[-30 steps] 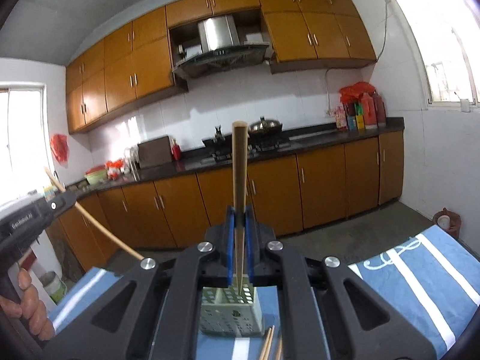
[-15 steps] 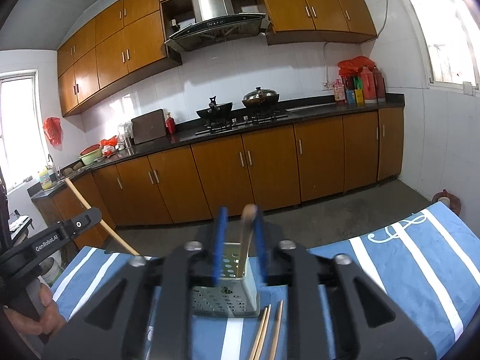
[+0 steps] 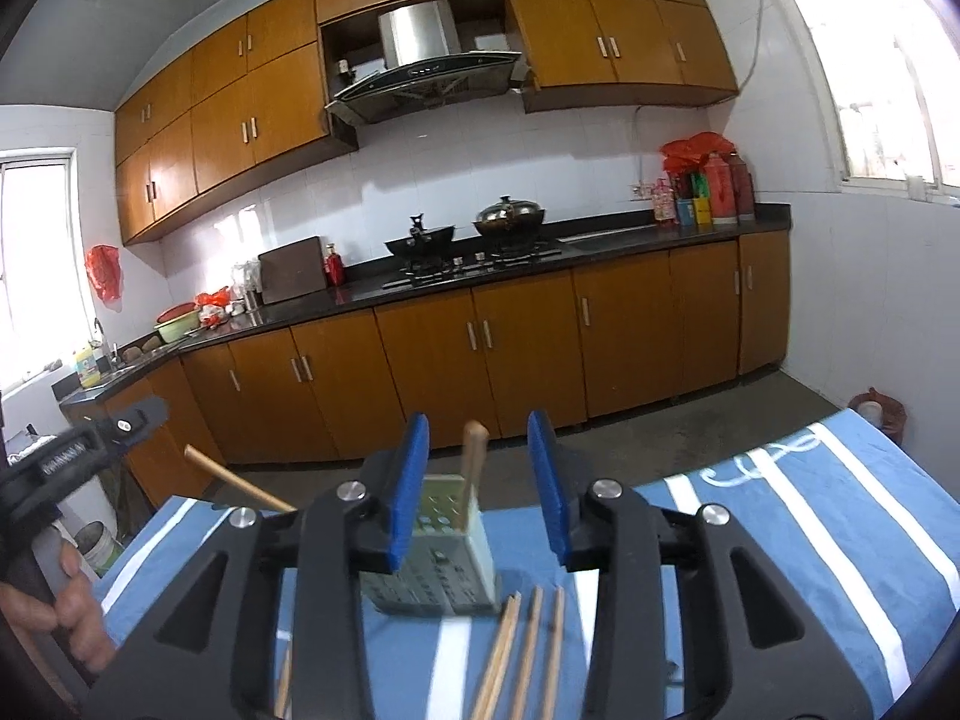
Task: Organize utensils
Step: 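Open the right tool over the holder while the left tool releases its chopstick, then grasp another chopstick with the right tool while the left tool grasps one too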
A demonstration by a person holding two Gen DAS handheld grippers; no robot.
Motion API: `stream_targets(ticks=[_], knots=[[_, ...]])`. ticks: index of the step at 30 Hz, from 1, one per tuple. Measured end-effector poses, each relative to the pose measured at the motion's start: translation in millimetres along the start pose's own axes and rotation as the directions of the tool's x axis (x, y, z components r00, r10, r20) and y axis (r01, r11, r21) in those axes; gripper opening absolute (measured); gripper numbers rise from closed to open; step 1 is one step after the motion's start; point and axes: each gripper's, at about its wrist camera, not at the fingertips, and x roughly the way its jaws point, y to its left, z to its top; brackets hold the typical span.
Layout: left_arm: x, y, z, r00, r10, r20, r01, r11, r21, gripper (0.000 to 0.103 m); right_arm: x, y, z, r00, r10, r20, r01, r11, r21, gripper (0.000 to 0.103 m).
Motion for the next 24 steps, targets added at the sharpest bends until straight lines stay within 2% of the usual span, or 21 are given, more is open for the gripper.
stream_targets(ticks=[3,7,11,14,20,22,24], knots=[[-16.7,10.6,-11.3,1.0,0.028,-0.006,-0.028,0.999,0.017,0.037,-10.5,-12.4,-15.5,0.999,-0.033,-0.034,0.033,0.999,0.009,0.036],[-25.1,28.8,-39.3,0.993,0.094,-0.073,-0.091,0.995,0.045,0.037,-7.3,-34.9,-54.7,0.986,-0.074,-0.15,0.08,0.996,0.03,0.036],[-21.1,56.1,-82.2,0.969,0.167,-0.18,-0.161,0.986,0.044,0.037,8.3,-49.9,-105.7,0.948,-0.086,-0.307,0.108,0.993,0.053,0.036],[-15.2,71.4,-107.7,0.946,0.206,-0.252,-0.203,0.978,0.037,0.037,14.9,-43.4,-140.2,0.916,-0.072,-0.395,0.097,0.994,0.045,0.036],[-12.4,84.6,-146.5,0.906,0.236,-0.351,-0.233,0.971,0.053,0.037,24.1,-26.3,-182.5,0.863,-0.057,-0.502,0.066,0.998,0.0,0.034],[-12.8,84.0,-153.6,0.899,0.24,-0.366,-0.231,0.97,0.069,0.037,26.9,-24.1,-189.8,0.849,-0.073,-0.524,0.072,0.997,-0.021,0.03],[-12.9,81.6,-159.2,0.896,0.235,-0.378,-0.224,0.972,0.074,0.037,31.0,-24.0,-196.5,0.83,-0.1,-0.548,0.09,0.995,-0.045,0.018]])
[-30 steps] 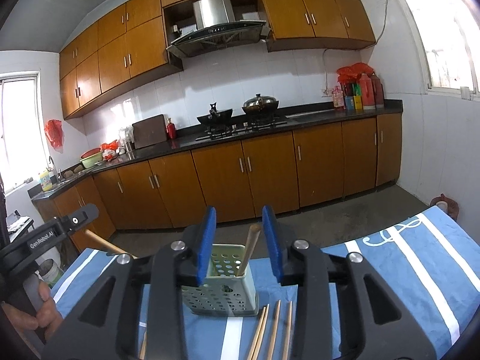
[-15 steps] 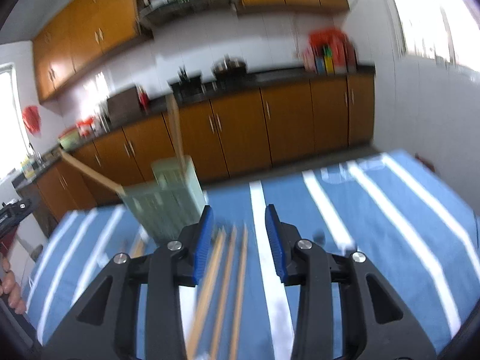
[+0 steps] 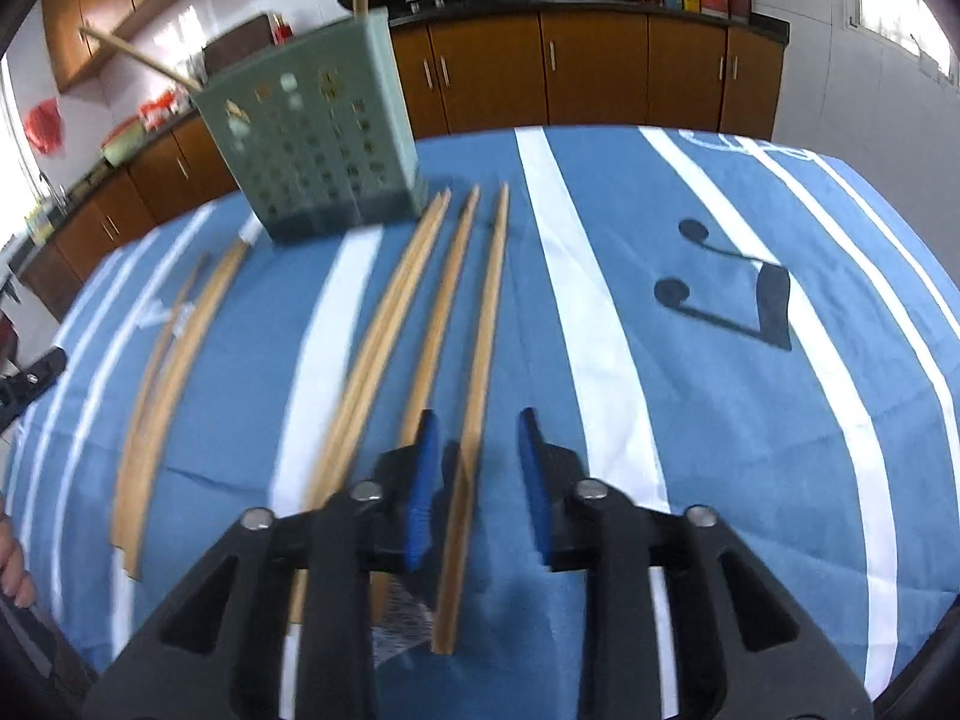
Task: Organize utensils
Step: 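Grasp another chopstick with the right tool while the left tool grasps one too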
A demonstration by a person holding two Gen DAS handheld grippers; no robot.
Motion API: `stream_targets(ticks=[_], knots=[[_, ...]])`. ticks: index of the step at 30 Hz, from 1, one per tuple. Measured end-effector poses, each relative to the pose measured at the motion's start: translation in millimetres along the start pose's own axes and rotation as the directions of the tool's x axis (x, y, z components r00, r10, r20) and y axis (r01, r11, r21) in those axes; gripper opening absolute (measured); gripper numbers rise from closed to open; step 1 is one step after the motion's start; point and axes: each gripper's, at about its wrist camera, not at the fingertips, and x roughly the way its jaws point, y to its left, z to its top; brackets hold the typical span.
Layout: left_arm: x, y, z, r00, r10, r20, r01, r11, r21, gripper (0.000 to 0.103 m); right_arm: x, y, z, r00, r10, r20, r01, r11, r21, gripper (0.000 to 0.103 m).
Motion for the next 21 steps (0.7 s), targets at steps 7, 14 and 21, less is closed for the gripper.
stream_targets(ticks=[7,14,21], knots=[[9.7,-11.7,-11.9,0.998,-0.032,-0.053,0.034,0.999,0.032,0.037,3.3,-20.1,2.1,0.996,-0.091,0.012,0.09,0.994,0.063,0.008],[20.3,-33.2,-22.2,0.991,-0.065,-0.114,0.076,0.993,0.089,0.027,4.0,-32.6,4.6,0.993,-0.116,0.014,0.115,0.99,0.087,0.008],[30.9,-48.0,-31.5,0.987,-0.047,-0.156,0.07,0.987,0.144,0.018,5.8,-31.2,6.0,0.994,-0.112,0.017,0.11,0.991,0.082,0.008]])
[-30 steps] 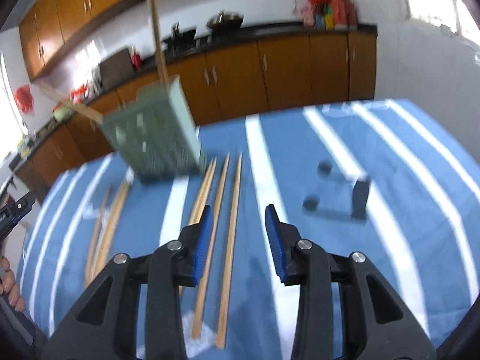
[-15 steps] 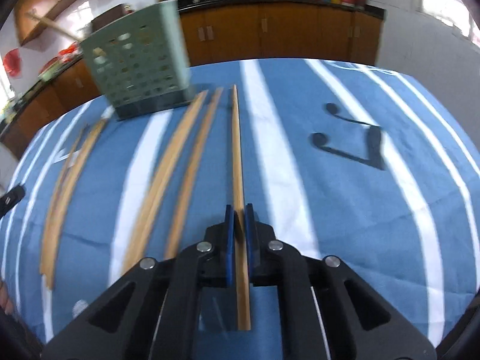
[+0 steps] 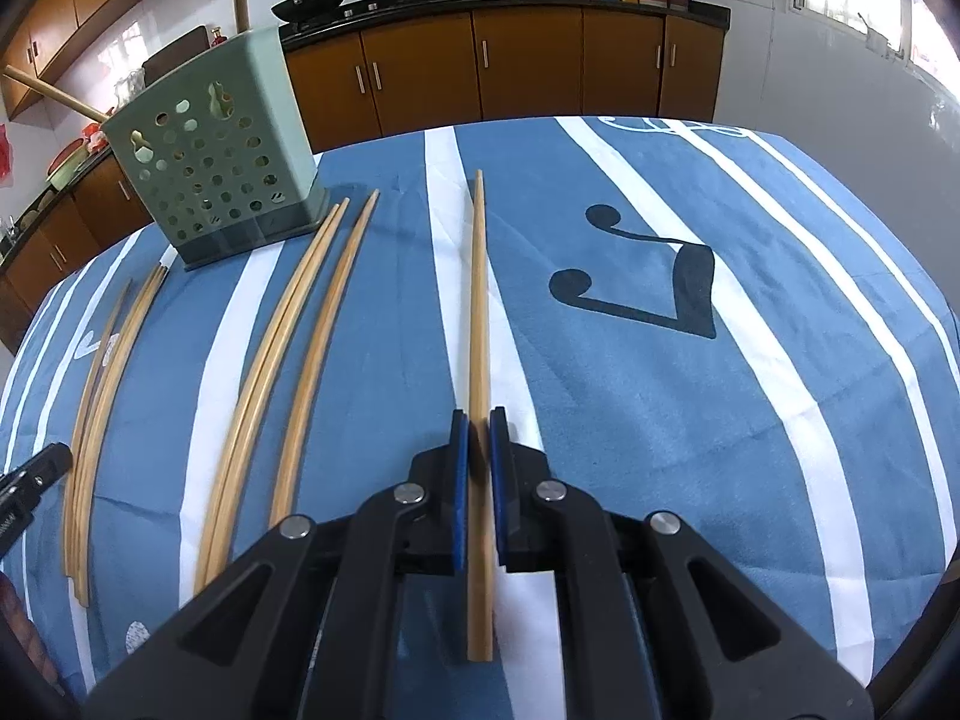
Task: Organize utensils
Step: 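Grasp another chopstick with the right tool while the left tool grasps one too, then raise both held chopsticks upright and move them above the green holder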
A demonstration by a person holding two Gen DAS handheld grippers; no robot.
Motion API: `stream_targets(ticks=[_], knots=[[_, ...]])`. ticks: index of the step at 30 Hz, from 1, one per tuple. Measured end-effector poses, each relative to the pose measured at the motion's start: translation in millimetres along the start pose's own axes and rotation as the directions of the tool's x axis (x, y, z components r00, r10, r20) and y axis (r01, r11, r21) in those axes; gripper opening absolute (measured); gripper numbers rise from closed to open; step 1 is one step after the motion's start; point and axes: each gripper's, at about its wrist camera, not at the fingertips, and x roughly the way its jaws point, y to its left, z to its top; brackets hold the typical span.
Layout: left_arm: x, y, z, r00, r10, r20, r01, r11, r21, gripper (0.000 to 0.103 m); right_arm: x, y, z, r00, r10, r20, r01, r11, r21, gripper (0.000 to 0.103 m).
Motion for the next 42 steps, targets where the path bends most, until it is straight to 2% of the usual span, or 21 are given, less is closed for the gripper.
stream_targets(ticks=[5,15,21,31,37,42], knots=[[5.2,-4.4,-1.9,0.999,0.039,0.002,-0.039,0.999,0.022,0.009,-0.4,1.4,-1.2,1.0,-0.001,0.005,0.001,1.0,-0.013,0.008],[16.7,29.7,18.0,0.994,0.105,0.011,-0.105,0.994,-0.044,0.007,8.7,10.5,9.8,1.0,0.015,0.009,-0.014,0.998,-0.054,0.008],[18.5,40.7,21.0,0.998,0.064,0.022,-0.062,0.996,-0.068,0.008,15.7,9.2,17.6,1.0,0.009,0.016,-0.008,0.999,-0.052,0.009],[19.4,39.5,21.7,0.997,0.073,0.02,-0.072,0.995,-0.063,0.009,15.5,6.9,16.8,1.0,0.015,0.015,-0.014,0.999,-0.045,0.009],[18.9,47.1,21.0,0.999,0.032,0.025,-0.03,0.995,-0.1,0.009,15.7,7.4,16.8,1.0,0.011,0.015,-0.01,0.999,-0.05,0.01],[19.1,47.0,20.9,0.999,0.029,0.026,-0.026,0.994,-0.105,0.009,15.6,7.3,16.9,1.0,0.011,0.015,-0.011,0.999,-0.05,0.01]])
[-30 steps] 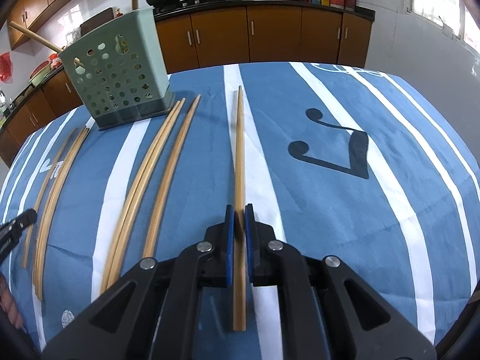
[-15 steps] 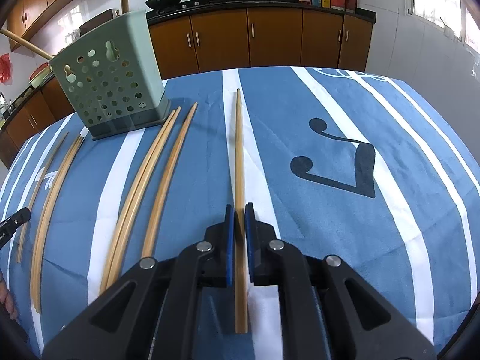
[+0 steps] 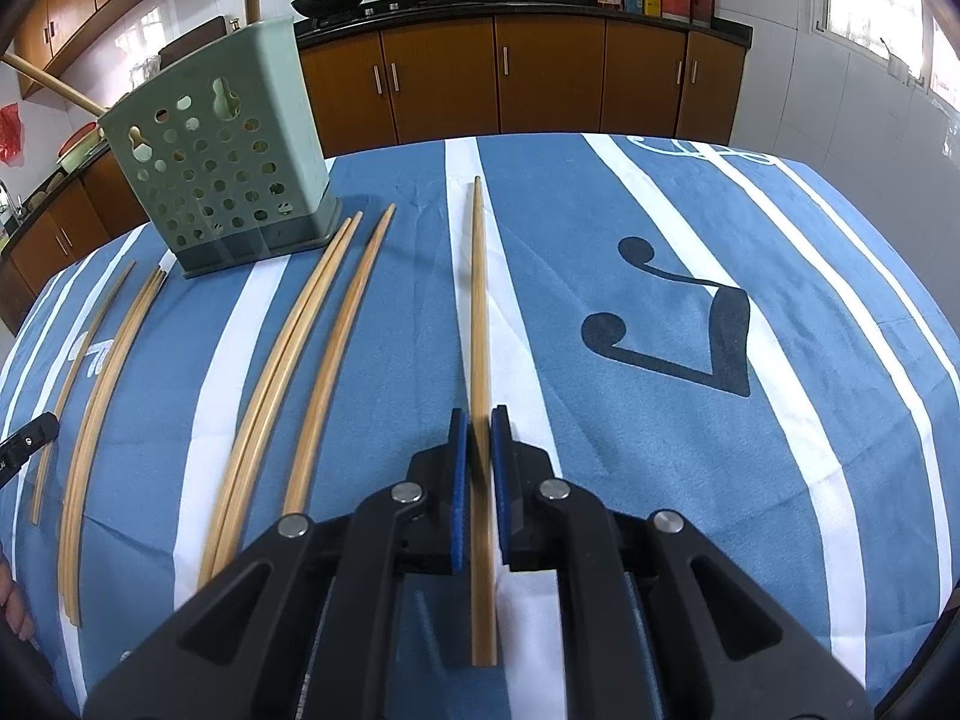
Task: Organize utensils
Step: 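Raise both held chopsticks upright and move them above the green holder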
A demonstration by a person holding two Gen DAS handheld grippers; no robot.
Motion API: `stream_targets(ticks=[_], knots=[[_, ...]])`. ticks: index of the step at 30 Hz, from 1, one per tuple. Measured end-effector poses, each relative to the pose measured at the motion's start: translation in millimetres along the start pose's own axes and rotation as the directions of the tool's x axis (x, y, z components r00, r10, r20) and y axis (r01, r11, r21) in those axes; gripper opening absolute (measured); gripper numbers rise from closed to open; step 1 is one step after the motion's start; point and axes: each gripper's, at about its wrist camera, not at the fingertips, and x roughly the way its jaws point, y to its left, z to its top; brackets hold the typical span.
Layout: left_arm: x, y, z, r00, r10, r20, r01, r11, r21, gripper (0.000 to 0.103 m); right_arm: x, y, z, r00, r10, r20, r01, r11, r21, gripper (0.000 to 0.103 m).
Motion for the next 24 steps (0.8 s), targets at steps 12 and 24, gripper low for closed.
stream_targets(ticks=[12,24], knots=[[-0.2,-1.4,-0.7,1.0,0.004,0.001,-0.004,1.0,0.003,0.009,0.2,0.8,0.1,1.0,0.001,0.0,-0.001,1.0,-0.001,0.011],[-10.7,-18.0,-17.9,0.999,0.045,-0.003,-0.045,0.995,0.092,0.008,-3.6,-0.7,-5.4,1.0,0.017,0.0,-0.017,1.0,-0.004,0.008]])
